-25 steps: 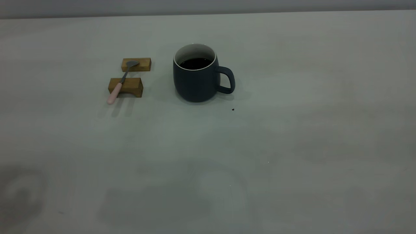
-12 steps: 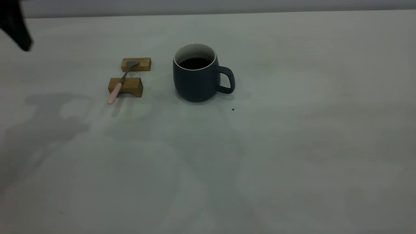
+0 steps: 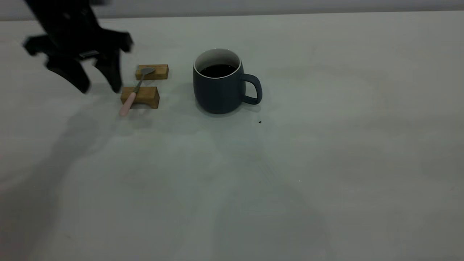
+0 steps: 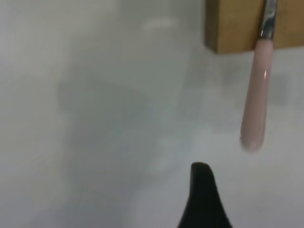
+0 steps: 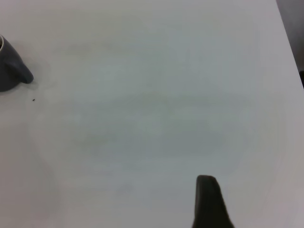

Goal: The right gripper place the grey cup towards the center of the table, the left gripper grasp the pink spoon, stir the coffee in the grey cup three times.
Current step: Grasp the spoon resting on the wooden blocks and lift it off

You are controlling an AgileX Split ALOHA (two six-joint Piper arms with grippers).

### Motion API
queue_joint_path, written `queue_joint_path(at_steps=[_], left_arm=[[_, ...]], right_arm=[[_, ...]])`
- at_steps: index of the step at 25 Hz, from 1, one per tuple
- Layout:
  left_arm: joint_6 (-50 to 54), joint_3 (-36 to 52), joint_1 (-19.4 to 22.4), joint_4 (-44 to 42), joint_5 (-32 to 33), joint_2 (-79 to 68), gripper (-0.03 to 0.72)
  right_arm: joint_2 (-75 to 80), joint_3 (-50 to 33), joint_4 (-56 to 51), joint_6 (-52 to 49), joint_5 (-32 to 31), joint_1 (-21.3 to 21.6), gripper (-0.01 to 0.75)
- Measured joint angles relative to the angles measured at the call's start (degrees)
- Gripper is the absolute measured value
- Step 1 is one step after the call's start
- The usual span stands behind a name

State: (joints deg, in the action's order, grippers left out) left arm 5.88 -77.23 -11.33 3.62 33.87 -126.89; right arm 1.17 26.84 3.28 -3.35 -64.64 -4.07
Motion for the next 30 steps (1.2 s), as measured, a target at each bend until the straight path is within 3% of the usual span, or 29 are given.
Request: queue_joint_path(at_steps=[8,18,22,27,30], left_arm=[[1.15,-9.17,-2.45,0.07,0.9,-10.0,0.591],[4.34,-10.05,-2.45,0.01,0.24,-13.85,0.568],[5.03,-10.12,-2.45,0.01,0.03,-14.27,0.443],[5.36,-10.77,-2.45,0.01,0.55,-13.84,0.121],[5.37,-13.16,-2.45,0.01,2.72,-12.93,0.124]], right_arm=[[0.0,0.0,0.0,0.0,-0.05,0.0,0.52],[0.0,0.0,0.0,0.0,-0.05,0.0,0.52],[0.0,0.0,0.0,0.0,-0.05,0.0,0.52],[0.0,0.0,0.0,0.0,-0.05,0.0,0.52],[0.0,0.0,0.0,0.0,-0.05,0.0,0.52]])
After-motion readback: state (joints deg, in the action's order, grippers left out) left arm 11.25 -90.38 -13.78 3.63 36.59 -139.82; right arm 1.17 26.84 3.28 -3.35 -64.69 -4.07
